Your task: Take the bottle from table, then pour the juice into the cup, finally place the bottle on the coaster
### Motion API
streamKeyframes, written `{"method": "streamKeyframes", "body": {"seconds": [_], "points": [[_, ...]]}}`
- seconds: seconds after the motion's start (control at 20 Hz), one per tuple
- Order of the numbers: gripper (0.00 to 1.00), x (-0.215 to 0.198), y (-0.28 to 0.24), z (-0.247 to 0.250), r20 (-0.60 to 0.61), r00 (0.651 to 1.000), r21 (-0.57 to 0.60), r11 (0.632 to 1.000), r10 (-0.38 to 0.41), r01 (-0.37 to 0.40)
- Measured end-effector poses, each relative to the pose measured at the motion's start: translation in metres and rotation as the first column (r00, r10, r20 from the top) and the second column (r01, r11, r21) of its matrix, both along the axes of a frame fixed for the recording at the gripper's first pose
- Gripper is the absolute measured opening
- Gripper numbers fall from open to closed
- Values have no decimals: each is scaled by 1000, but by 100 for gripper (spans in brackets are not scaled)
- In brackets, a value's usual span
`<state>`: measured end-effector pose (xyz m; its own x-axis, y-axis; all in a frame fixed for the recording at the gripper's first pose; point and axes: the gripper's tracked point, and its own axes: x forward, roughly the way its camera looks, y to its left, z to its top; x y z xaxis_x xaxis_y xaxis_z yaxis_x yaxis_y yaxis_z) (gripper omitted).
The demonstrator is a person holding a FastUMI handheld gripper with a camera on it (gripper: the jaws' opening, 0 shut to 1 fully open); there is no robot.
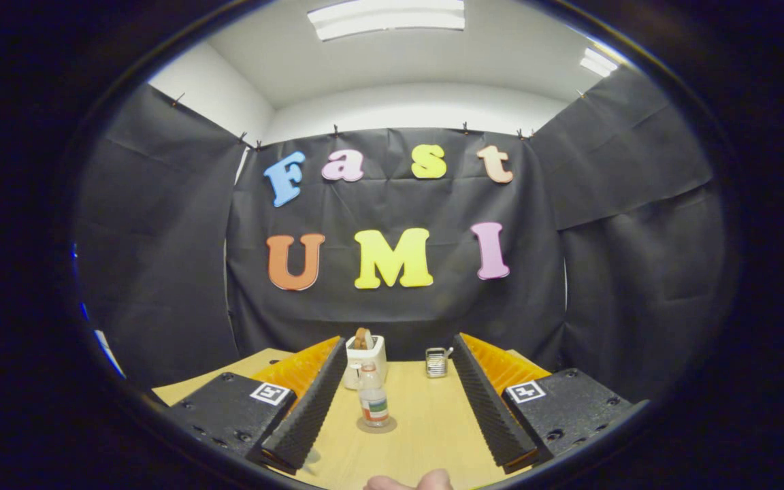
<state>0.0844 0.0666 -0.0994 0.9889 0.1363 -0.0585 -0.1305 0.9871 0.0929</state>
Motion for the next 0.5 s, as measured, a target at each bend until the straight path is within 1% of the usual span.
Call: {"method": "streamKeyframes", "body": {"seconds": [0.15, 0.5], "points": [[100, -7, 13, -13, -21, 999, 4, 1000, 26, -26], [100, -14, 28, 10, 27, 998, 9, 998, 57, -58]]}}
